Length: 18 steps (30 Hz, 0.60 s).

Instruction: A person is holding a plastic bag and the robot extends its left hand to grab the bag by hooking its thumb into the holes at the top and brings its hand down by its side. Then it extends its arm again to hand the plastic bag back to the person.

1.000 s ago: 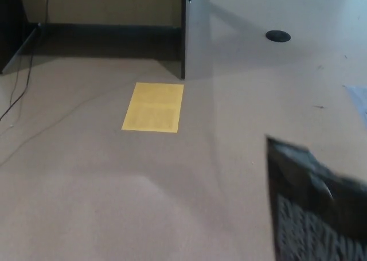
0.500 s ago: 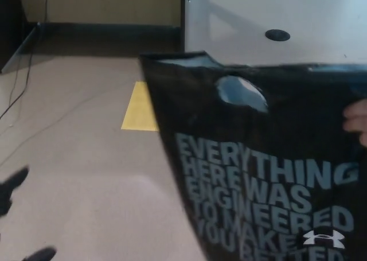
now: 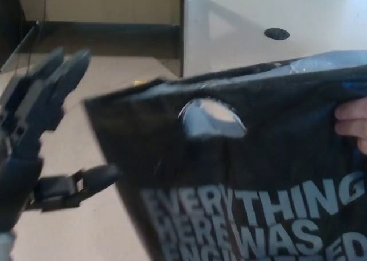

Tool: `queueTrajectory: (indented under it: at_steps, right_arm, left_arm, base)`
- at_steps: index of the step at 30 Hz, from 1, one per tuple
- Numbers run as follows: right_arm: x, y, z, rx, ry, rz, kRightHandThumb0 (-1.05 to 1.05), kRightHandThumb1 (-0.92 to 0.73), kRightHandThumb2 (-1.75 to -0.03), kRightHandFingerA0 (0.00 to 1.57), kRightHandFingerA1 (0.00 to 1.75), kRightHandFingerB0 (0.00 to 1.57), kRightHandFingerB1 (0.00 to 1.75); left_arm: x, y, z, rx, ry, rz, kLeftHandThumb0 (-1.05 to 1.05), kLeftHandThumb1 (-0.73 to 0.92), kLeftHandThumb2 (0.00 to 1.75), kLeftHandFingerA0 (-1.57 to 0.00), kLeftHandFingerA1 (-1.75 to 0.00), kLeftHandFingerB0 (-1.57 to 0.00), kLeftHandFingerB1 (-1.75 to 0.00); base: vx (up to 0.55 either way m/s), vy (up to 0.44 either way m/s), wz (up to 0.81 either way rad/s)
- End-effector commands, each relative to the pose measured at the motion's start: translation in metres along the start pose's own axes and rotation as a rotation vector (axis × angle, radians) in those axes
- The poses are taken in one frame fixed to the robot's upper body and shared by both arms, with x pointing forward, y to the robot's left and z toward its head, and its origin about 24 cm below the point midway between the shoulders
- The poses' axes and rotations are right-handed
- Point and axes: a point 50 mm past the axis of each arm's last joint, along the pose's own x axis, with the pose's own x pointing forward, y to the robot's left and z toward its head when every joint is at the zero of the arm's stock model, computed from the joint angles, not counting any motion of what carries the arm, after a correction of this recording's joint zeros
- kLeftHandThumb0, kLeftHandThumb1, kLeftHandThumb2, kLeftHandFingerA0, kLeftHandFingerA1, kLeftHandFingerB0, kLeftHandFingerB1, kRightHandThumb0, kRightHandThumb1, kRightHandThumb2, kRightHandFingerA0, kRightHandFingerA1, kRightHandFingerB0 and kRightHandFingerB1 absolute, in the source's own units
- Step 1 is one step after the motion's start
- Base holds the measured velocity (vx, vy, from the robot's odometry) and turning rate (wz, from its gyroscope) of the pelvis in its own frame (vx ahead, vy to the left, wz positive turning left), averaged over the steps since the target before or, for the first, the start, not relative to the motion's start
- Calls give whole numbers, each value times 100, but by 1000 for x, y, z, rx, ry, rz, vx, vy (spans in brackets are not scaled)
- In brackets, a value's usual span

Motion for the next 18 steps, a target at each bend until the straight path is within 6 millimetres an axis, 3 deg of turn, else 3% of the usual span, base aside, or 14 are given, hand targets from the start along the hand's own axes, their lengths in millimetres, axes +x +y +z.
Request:
queueTrajectory:
  at_steps: [1, 3, 4, 7, 10, 18]
  right_arm:
    - [-2, -12, -5, -20, 16, -14, -39, -69, -60, 68, 43, 59, 39]
    - [-1, -12, -5, -19, 15, -15, -39, -69, -60, 68, 43, 59, 39]
    - [-2, -12, -5, -12, 12, -15, -44, -64, -64, 66, 47, 57, 42]
    - [-3, -10, -8, -18, 12, -10, -43, -65, -63, 67, 47, 58, 41]
    - [-3, -8, -9, -6, 21, -9, -40, -67, -62, 64, 45, 58, 40]
    - [-3, -11, -8, -15, 13, -21, -39, -69, -61, 69, 44, 60, 40]
  left_arm:
    - [22, -8, 15, 49, -26, -31, -74, 44, 74, -12, -25, -12, -11]
    - [23, -8, 16, 51, -25, -30, -74, 44, 74, -12, -25, -12, -11]
    - [28, -13, 21, 66, -39, -37, -70, 44, 77, -8, -33, -8, -15]
    - [30, -21, 24, 49, -40, -51, -74, 45, 75, -12, -26, -11, -14]
    - [33, -34, 25, 21, -28, -80, -66, 42, 76, -6, -40, 0, -25]
    - [40, -62, 23, 22, -12, -118, -70, 45, 72, -9, -38, -8, -26]
  base:
    - [0, 0, 0]
    - [0, 0, 0]
    - [0, 0, 0]
    - [0, 0, 0]
    - [0, 0, 0]
    - [0, 0, 0]
